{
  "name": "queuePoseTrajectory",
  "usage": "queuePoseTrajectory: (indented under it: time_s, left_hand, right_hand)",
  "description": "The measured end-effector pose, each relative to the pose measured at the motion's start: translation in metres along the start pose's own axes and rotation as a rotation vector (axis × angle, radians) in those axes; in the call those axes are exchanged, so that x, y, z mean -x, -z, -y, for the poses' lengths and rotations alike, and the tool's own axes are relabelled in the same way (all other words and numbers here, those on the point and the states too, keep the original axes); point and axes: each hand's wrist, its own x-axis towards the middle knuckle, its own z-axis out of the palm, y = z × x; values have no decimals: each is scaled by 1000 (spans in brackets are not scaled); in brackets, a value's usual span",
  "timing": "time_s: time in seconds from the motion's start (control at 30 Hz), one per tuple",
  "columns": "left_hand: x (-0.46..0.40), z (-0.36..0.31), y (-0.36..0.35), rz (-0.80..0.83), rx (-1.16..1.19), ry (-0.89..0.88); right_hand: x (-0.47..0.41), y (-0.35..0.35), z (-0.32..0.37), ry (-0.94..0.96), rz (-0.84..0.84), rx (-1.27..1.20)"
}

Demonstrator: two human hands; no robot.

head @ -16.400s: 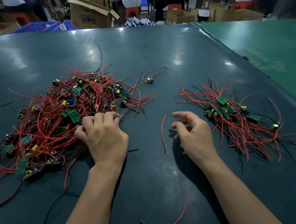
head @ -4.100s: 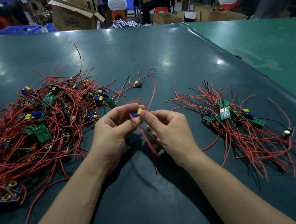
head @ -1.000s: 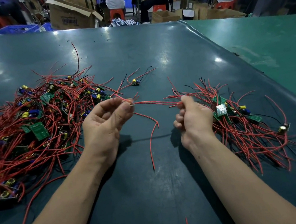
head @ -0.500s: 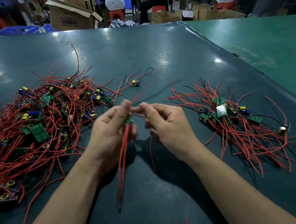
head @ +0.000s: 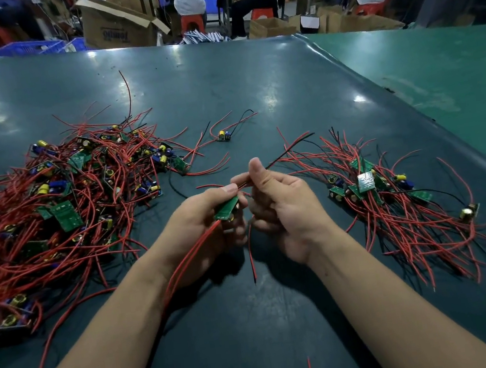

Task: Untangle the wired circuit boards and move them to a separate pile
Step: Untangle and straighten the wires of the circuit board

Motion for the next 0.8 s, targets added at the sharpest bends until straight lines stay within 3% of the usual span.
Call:
queuePoseTrajectory:
  time_s: [0.17, 0.33, 0.5, 0.63, 0.8]
  left_hand:
    - [1, 6, 8, 207, 66, 50]
    - [-10, 12, 15, -44, -262, -105]
    - [-5, 18, 4, -137, -420, -266]
    - [-2, 19, 1, -181, -476, -302]
    - [4, 15, -7, -204, -464, -308]
  right_hand:
    - [-2, 2, 4, -110, 66, -149]
    - [-2, 2, -3, -91, -82, 157]
    - [0, 4, -1, -102, -45, 112]
    - [-1, 8, 0, -21, -47, 192]
    - [-8, 22, 5, 155, -227, 459]
